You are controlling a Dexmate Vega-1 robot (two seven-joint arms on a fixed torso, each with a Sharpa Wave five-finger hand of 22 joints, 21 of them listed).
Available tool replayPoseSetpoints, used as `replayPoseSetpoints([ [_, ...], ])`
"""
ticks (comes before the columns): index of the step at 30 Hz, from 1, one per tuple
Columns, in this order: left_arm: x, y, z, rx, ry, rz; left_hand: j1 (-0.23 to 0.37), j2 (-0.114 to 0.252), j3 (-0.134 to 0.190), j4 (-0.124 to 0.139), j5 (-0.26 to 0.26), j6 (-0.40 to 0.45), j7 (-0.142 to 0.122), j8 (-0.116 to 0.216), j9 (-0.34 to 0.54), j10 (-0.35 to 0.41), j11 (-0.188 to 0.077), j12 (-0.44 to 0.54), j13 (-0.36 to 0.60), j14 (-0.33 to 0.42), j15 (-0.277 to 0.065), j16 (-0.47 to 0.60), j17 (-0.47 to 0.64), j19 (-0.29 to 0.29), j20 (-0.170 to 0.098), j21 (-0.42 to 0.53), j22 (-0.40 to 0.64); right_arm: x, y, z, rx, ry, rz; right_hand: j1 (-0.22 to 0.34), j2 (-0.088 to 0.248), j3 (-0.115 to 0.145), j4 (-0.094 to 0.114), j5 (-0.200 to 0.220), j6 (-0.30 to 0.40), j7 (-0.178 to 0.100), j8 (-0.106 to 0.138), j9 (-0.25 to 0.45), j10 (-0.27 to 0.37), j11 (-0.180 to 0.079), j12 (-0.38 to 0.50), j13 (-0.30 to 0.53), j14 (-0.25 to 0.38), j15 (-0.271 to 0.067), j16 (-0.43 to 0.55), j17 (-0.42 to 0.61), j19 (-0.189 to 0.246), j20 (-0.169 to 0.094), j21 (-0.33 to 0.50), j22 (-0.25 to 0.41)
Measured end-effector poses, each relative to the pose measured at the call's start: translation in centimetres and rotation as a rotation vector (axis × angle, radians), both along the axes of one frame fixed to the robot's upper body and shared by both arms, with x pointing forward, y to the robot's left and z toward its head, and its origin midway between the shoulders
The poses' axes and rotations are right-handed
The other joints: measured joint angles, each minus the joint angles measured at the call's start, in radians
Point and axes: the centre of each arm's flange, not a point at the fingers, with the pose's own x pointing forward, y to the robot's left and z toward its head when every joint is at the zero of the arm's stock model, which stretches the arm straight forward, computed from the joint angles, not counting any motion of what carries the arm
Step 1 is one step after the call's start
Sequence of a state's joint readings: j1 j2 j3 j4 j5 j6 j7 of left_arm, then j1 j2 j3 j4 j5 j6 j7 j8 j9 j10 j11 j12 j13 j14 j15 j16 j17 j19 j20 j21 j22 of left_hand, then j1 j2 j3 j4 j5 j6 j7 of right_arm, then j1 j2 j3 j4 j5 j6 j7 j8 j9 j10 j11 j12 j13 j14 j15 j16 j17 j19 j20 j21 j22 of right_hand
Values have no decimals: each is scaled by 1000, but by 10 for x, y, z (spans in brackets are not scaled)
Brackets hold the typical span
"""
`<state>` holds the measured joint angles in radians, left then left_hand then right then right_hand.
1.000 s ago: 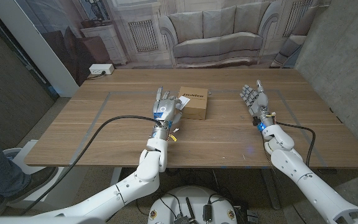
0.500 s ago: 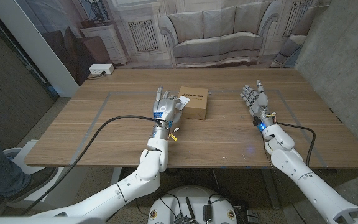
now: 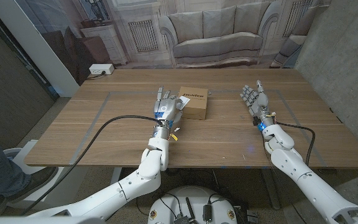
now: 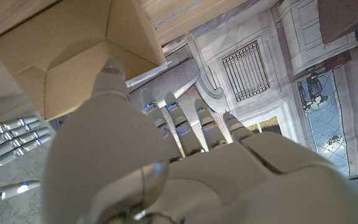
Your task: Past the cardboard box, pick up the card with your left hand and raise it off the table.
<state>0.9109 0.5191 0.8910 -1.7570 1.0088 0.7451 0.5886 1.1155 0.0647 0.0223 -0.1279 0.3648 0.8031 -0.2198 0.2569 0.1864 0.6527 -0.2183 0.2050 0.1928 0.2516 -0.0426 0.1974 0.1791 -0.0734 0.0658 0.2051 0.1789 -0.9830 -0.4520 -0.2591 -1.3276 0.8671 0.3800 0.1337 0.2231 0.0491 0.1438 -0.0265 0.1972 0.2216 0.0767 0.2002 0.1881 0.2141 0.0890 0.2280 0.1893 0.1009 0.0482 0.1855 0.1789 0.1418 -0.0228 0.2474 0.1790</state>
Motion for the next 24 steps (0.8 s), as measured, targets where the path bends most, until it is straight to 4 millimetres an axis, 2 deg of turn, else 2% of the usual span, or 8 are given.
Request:
replayPoseSetpoints([
  [24, -2, -4, -5, -14, -27, -18, 25, 14, 0, 0, -27, 93, 0, 18, 2, 74, -1, 0, 0, 49, -1, 0, 0, 30, -5, 7, 0, 0, -4, -2, -1, 7, 4, 0, 0, 0, 0, 0, 0, 0, 0, 0, 5, 6, 0, 0, 0, 0, 0, 0, 6, -6, -4, 0],
])
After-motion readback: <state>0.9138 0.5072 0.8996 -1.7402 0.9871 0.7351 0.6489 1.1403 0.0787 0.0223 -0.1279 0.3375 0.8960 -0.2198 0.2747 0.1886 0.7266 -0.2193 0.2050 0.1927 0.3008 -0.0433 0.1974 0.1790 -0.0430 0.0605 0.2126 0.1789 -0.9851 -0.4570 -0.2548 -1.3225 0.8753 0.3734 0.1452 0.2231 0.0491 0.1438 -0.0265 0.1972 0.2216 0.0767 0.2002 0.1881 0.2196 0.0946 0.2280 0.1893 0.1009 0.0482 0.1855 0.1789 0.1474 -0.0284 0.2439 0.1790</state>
